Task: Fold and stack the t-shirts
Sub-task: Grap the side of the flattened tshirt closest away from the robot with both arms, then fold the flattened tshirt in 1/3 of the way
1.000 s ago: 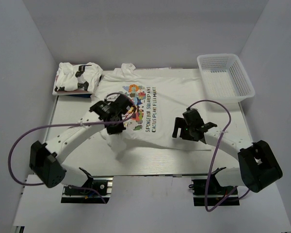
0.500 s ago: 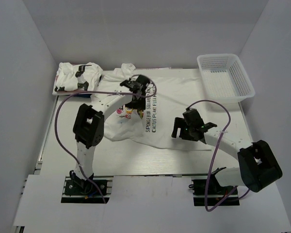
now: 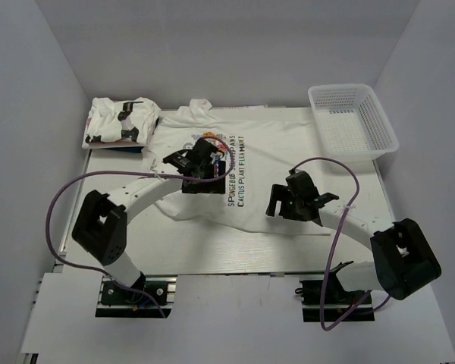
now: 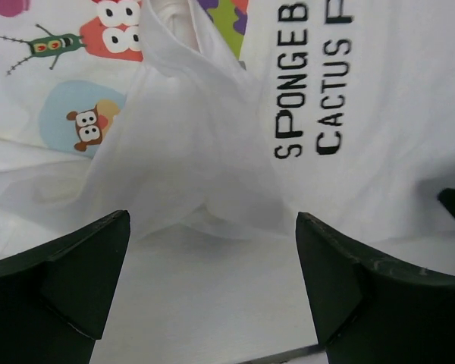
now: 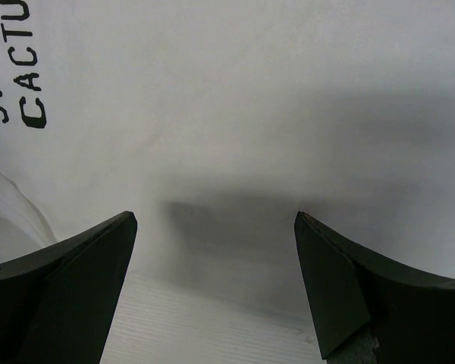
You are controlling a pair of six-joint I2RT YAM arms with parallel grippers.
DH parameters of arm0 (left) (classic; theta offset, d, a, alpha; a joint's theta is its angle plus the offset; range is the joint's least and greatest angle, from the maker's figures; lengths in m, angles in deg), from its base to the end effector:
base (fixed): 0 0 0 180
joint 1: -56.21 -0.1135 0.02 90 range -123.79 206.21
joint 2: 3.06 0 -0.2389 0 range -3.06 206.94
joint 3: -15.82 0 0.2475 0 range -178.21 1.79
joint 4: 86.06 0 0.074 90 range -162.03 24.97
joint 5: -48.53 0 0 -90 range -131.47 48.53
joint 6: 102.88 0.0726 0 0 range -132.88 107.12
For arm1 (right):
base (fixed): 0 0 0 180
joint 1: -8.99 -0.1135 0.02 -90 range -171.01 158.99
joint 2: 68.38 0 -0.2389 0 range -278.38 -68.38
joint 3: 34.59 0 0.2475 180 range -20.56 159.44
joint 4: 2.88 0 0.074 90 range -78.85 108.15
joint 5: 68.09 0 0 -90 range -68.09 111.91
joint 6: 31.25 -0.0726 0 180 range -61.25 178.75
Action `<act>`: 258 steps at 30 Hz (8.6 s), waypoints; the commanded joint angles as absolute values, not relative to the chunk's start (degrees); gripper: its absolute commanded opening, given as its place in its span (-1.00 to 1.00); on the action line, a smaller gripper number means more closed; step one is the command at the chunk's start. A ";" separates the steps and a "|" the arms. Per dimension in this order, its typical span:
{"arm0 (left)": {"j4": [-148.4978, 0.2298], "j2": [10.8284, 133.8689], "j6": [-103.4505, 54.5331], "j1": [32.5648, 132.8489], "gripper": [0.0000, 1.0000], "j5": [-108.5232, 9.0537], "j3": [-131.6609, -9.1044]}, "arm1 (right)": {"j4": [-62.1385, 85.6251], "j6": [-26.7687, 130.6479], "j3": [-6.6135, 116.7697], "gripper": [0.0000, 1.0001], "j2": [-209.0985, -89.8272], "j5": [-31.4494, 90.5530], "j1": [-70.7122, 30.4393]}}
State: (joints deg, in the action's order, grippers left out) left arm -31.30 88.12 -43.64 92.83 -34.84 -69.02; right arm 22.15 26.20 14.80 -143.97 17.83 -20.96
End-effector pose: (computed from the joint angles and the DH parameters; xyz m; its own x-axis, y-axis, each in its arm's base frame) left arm 0.2791 -0.1970 0.1971 -0.8839 0.0240 -0.4670 0.1113 0.9808 -0.1603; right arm 0.2403 0.1325 0.1215 -0.8166 0.1489 -0.5577 -0.0237 0.9567 0.2902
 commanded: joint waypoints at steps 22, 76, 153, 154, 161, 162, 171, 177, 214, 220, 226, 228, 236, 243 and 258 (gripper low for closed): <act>-34.77 99.07 -37.75 93.47 -1.00 -34.79 -75.03 | 19.58 27.11 14.60 0.76 -144.76 20.50 -20.80; -8.92 47.72 -76.78 95.23 0.85 -54.51 -24.03 | 35.23 19.55 14.16 0.81 -131.41 10.14 -14.13; -32.22 64.18 -62.45 99.37 -1.00 -32.53 -53.75 | 32.33 20.17 13.19 -1.00 -130.51 16.19 -1.47; -32.22 64.79 -62.45 98.23 -1.00 -30.77 -54.46 | 31.89 20.34 14.15 -1.00 -131.22 15.94 -1.64; -33.28 72.60 -60.34 91.21 -1.00 -19.78 -63.14 | 30.04 19.47 22.14 -1.00 -137.10 15.32 -2.00; -33.27 73.92 -59.21 90.23 -1.00 -19.24 -64.12 | 29.78 19.12 22.94 -1.00 -137.72 14.97 -2.08; -42.23 85.79 -49.89 80.74 -1.00 -18.89 -72.65 | 25.48 20.34 33.93 -1.00 -148.35 12.33 -2.00; -48.29 95.36 -44.27 77.13 -0.59 -20.21 -78.54 | 29.43 21.93 44.73 -0.63 -161.08 6.88 -1.82; -50.68 96.43 -46.45 72.73 0.99 -31.10 -54.73 | 8.42 35.02 55.72 0.75 -179.74 -6.39 -8.14; -51.38 94.77 -46.45 72.73 0.99 -32.33 -55.78 | 9.91 39.07 56.09 0.75 -176.07 0.35 -9.37; -51.38 94.15 -44.88 72.73 0.99 -32.86 -59.47 | 14.92 36.78 47.58 0.75 -170.52 4.59 -12.71; -52.52 94.15 -44.34 72.73 0.99 -32.86 -59.47 | 15.28 35.20 45.37 0.77 -169.46 5.12 -13.24; -51.20 96.62 -48.03 72.73 0.99 -36.98 -53.08 | 23.27 26.33 38.60 0.77 -170.25 7.23 -13.07; -45.06 80.91 -56.01 73.96 0.99 -36.11 -35.06 | 27.49 18.33 20.68 0.77 -155.17 12.15 -14.30; -25.36 31.03 -66.59 74.58 0.99 -49.48 -26.49 | 42.62 23.15 12.39 0.80 -121.11 13.82 -24.76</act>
